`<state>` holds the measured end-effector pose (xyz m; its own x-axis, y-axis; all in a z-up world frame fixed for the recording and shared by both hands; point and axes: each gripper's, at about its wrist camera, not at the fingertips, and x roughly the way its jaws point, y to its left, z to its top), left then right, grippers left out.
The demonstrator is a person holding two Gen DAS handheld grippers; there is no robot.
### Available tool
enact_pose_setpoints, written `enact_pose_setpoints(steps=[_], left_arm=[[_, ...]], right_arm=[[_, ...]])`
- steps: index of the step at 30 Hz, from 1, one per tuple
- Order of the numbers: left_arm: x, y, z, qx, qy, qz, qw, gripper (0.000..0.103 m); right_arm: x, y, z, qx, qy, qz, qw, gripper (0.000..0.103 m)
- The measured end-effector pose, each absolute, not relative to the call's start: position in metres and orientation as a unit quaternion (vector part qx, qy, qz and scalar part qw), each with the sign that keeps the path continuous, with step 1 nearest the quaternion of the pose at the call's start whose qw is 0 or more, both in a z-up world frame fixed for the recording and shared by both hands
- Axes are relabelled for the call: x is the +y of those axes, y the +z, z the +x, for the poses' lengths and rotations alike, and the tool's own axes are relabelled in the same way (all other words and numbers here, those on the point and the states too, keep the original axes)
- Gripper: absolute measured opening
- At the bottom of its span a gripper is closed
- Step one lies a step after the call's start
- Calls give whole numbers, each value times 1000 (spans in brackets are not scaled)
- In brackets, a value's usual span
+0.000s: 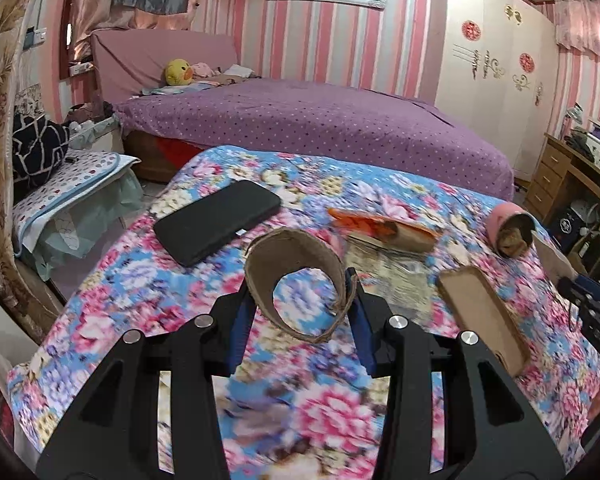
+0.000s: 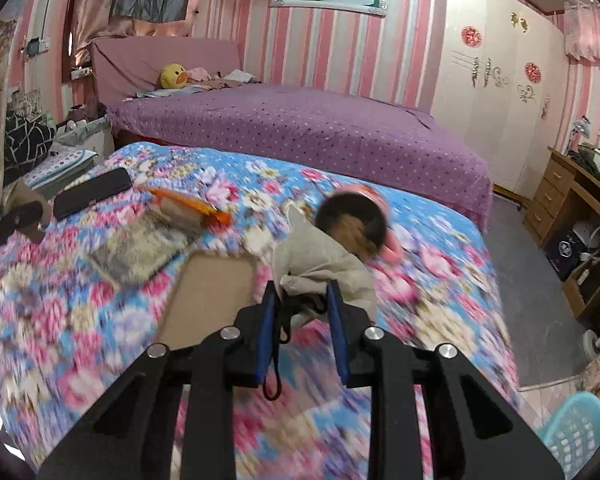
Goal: Collect trash
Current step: 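Grasp the brown paper cup with the left tool while the right tool grasps the grey cloth, then carry the cup and cloth to the blue basket and open both tools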
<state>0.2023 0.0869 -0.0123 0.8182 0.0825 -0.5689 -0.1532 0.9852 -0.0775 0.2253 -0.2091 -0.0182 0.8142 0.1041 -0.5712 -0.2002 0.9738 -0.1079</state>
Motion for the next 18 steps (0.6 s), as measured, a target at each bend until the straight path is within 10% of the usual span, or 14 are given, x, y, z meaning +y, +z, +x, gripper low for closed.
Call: enact_pose_setpoints(steps=[18], left_arm=[[7,-21,146,303,27,-35,952,42]], right_arm=[[-293,-21,123,278,56,-43,958,25]])
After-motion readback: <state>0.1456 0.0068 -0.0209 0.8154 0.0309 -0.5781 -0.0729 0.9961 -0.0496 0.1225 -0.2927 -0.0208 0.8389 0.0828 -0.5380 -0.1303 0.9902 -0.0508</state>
